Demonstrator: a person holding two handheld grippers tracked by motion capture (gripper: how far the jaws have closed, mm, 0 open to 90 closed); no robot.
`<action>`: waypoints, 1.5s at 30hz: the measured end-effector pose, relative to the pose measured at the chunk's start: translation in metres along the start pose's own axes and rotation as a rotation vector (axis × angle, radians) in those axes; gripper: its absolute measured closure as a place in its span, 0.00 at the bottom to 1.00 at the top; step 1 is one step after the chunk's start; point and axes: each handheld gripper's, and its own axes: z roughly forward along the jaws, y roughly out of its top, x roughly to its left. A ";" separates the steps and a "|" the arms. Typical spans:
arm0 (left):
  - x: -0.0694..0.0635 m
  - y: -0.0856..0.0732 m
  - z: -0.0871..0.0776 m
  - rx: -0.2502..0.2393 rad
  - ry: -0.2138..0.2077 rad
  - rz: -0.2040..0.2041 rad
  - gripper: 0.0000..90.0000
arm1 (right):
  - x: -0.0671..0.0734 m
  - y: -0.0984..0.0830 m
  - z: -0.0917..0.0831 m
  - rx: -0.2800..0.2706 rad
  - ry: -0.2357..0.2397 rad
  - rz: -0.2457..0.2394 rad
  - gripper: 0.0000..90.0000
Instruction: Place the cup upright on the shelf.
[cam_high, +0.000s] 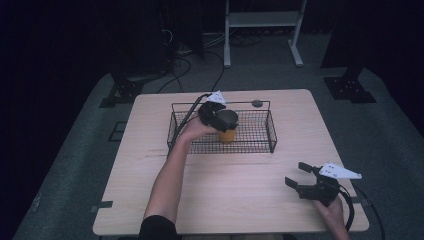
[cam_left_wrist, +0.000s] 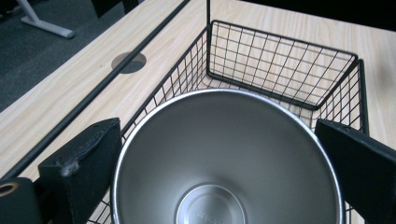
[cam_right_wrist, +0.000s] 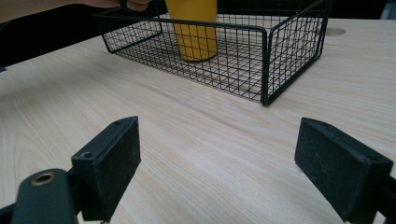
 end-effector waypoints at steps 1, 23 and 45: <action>0.000 0.000 -0.001 -0.005 0.002 -0.002 0.03 | 0.000 0.000 0.000 0.000 0.000 0.000 0.15; -0.010 0.009 -0.026 -0.103 0.004 -0.009 0.02 | 0.000 0.000 0.000 0.003 0.006 -0.005 0.15; -0.032 -0.001 -0.053 -0.175 0.010 0.011 0.02 | 0.000 0.000 0.001 0.010 -0.010 -0.004 0.15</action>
